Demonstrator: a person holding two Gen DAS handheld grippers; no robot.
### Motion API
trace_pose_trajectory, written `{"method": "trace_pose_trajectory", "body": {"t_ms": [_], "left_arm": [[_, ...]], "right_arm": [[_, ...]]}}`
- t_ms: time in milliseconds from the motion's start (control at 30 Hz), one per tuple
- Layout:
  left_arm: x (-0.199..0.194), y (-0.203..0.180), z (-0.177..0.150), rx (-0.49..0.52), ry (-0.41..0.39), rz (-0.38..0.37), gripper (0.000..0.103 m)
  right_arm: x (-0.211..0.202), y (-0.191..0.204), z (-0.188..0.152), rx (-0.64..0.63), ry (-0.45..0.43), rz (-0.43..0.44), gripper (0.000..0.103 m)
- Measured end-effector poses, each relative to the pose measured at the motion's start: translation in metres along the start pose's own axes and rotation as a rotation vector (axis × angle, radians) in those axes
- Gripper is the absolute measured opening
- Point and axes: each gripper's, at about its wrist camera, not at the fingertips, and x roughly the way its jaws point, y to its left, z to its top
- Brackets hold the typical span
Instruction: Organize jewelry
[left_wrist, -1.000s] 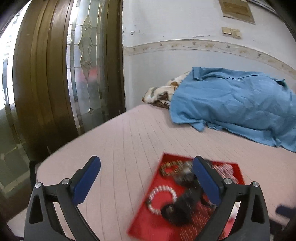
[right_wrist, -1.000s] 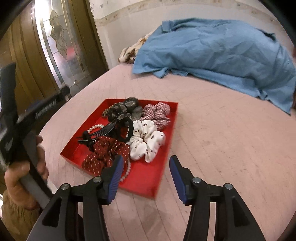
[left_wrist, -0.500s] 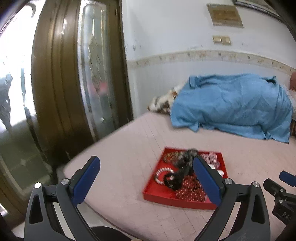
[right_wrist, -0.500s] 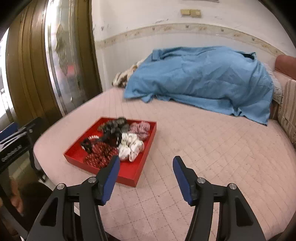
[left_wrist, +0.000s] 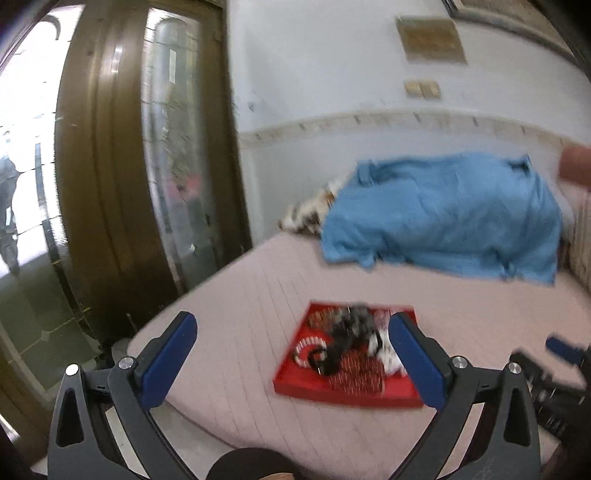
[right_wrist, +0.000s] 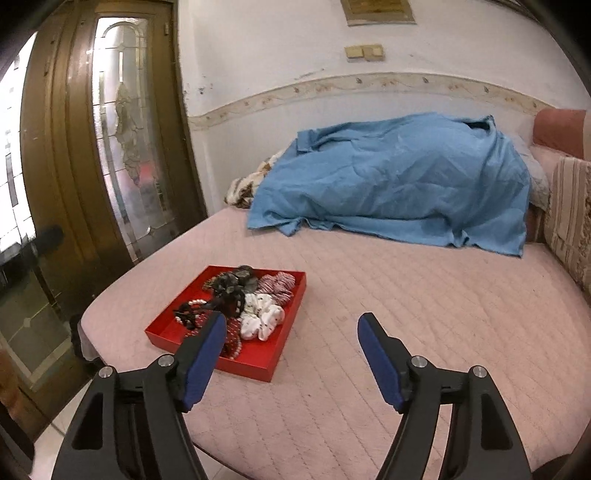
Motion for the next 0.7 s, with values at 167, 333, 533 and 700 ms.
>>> {"method": "trace_pose_trajectory", "body": {"t_ms": [167, 333, 533, 700], "left_arm": [[0.041, -0.009, -0.037, 0.022, 0.140, -0.034, 0.103], [0.061, -0.010, -0.060, 0.016, 0.195, -0.047, 0.103], [0.077, -0.009, -0.068, -0.006, 0.242, -0.059, 0.103], [0.085, -0.007, -0.073, -0.013, 0.275, -0.041, 0.103]], "right_arm": [[0.022, 0.001, -0.014, -0.010, 0.068, -0.031, 0.078], [0.039, 0.005, -0.026, -0.023, 0.111, -0.056, 0.078], [0.052, 0.004, -0.034, -0.027, 0.147, -0.072, 0.078], [0.056, 0.004, -0.037, -0.028, 0.161, -0.082, 0.078]]}}
